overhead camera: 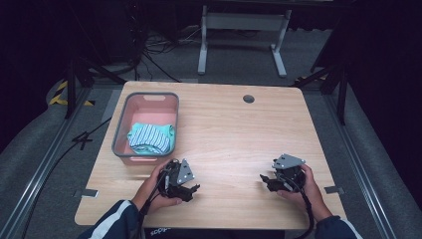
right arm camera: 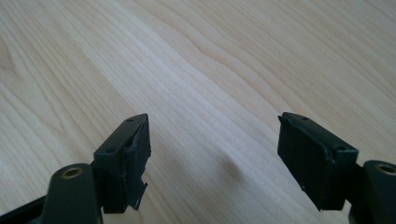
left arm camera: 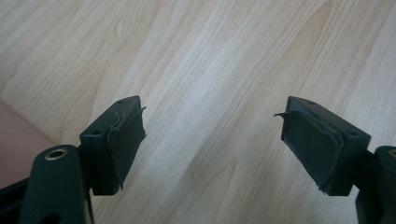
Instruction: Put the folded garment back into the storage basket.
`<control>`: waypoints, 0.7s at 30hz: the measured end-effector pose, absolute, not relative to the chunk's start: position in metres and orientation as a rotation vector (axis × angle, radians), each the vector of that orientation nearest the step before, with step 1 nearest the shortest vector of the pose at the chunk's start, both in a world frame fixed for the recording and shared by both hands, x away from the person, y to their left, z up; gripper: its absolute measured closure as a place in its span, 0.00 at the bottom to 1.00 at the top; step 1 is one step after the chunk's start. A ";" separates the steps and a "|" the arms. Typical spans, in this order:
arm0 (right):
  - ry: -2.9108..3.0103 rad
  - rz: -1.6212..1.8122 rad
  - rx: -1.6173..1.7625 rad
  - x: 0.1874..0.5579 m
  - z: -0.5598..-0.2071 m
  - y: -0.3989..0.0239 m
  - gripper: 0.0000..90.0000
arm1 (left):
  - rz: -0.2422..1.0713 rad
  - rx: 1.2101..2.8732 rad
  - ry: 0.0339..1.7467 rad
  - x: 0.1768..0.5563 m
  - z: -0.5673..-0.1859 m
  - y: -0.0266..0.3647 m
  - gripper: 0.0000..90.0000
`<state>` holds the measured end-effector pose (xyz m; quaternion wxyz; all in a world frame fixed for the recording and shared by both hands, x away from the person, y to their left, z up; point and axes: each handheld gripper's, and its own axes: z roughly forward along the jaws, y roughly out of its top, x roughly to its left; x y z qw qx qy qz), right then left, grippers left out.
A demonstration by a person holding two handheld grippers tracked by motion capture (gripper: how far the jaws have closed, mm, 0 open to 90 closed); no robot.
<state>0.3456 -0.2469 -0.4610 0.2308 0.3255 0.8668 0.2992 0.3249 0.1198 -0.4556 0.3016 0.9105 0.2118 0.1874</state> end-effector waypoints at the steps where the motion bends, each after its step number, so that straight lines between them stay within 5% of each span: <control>1: 2.382 0.829 0.903 0.344 -0.462 -0.249 0.29 | 0.501 2.423 0.556 0.325 -0.457 0.120 0.23; 21: 2.308 1.027 1.158 0.317 -0.486 -0.299 0.23 | 0.260 2.356 0.589 0.338 -0.479 0.121 0.19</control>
